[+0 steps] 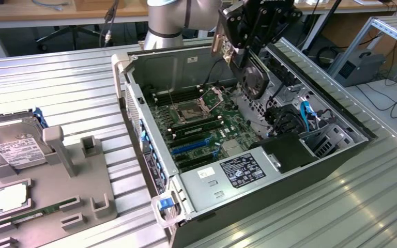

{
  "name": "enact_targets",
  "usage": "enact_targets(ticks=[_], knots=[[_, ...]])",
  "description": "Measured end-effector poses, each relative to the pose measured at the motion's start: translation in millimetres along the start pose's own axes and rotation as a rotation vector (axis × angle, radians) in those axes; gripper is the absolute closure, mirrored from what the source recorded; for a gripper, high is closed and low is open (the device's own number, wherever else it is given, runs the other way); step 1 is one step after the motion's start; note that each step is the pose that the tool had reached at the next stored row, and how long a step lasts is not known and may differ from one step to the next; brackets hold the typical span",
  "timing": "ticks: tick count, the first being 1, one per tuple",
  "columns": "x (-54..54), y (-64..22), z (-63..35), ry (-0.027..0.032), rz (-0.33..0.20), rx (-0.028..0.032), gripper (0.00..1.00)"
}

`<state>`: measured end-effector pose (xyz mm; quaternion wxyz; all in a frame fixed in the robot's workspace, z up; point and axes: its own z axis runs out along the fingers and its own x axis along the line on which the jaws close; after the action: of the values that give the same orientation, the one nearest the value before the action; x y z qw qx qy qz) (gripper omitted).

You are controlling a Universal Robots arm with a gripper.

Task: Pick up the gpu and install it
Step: 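Pick up the gpu and move the gpu toward the slot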

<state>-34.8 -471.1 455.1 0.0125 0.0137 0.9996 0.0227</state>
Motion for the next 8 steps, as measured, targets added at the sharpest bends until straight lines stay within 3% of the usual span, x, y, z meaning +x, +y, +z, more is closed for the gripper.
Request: enact_targets(ticks=[8], knots=[[-24.2,0.7,0.6,0.0,0.0,0.0,0.73]])
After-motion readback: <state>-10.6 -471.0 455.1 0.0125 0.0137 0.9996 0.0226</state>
